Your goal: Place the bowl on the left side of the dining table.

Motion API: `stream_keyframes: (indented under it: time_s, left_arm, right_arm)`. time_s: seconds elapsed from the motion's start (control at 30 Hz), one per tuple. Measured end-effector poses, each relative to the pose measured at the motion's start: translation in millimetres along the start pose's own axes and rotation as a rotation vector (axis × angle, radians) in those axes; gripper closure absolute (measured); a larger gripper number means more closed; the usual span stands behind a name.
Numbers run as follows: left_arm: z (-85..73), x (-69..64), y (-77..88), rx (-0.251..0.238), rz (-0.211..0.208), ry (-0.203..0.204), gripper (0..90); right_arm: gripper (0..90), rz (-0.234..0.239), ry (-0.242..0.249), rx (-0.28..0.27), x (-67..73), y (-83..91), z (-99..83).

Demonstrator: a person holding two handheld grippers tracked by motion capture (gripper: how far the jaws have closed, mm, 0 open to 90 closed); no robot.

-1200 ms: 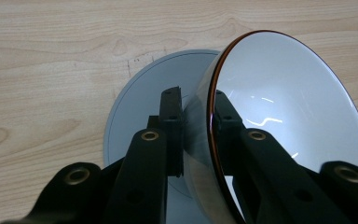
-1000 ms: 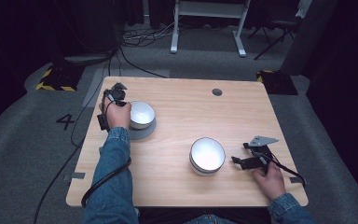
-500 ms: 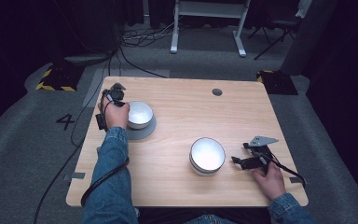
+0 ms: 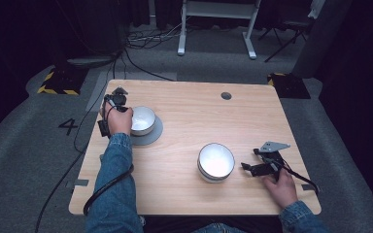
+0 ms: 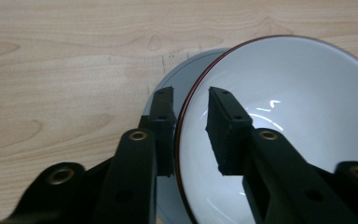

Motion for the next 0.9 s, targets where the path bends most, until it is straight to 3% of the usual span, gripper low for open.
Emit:
stream_keyframes:
  time_s: [0.07,0.13,0.2,0.23,0.33,0.37,0.4,0.57,0.63,0.67,0.7,0.73,0.77,0.9]
  left_arm:
    - [3.8,-7.1,4.7,-0.042,-0.003,0.005,61.8]
    - [4.8,-9.9,6.8,-0.052,-0.004,-0.008,56.7]
    - [7.0,-15.2,11.4,-0.076,0.008,-0.048,54.5]
    - [9.4,-22.4,17.3,-0.104,-0.022,-0.069,54.8]
    - [11.6,-30.6,22.1,-0.128,-0.031,-0.097,52.2]
    - [13.3,-39.1,27.7,-0.151,-0.056,-0.138,51.3]
    - [13.3,-39.1,27.7,-0.151,-0.056,-0.138,50.9]
    - [9.8,-59.0,45.7,-0.209,-0.102,-0.22,45.5]
    - [6.1,-65.5,51.7,-0.211,-0.129,-0.258,44.0]
    - [6.1,-65.5,51.7,-0.211,-0.129,-0.258,43.7]
    - [2.0,-73.4,57.4,-0.221,-0.157,-0.298,43.5]
    - [2.0,-73.4,57.4,-0.221,-0.157,-0.298,43.1]
    - [-3.0,-79.7,63.0,-0.228,-0.177,-0.34,42.8]
    - [-13.1,-88.3,70.7,-0.244,-0.215,-0.41,41.6]
  right_arm:
    - [13.7,0.0,0.001,0.0,0.0,0.0,0.0]
    - [13.7,0.0,0.0,0.0,0.0,0.0,0.0]
    - [13.7,0.0,0.0,0.0,0.0,0.0,0.0]
    - [13.8,0.0,0.0,0.0,0.0,0.0,0.0]
    - [13.8,0.0,0.0,0.0,0.0,0.0,0.0]
    - [13.8,0.0,0.0,0.0,0.0,0.0,0.0]
    - [13.8,0.0,0.0,0.0,0.0,0.0,0.0]
    - [13.8,0.0,0.0,0.0,0.0,0.0,0.0]
    - [13.7,0.0,0.0,0.0,0.0,0.0,0.0]
    - [13.7,0.0,0.0,0.0,0.0,0.0,0.0]
    - [13.8,0.0,0.0,0.0,0.0,0.0,0.0]
    - [13.8,0.0,0.0,0.0,0.0,0.0,0.0]
    - [13.8,0.0,0.0,0.0,0.0,0.0,0.0]
    - [13.7,0.0,0.0,0.0,0.0,0.0,0.0]
Point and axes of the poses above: each handheld gripper's, and its own axes: y roughly backward along the jaws, z roughly out of its top, x roughly to its left, the point moved 5 cm from there along -y, roughly forward along the jaws, and after that the axes turned 1 degree about z, right-handed, at the moved point
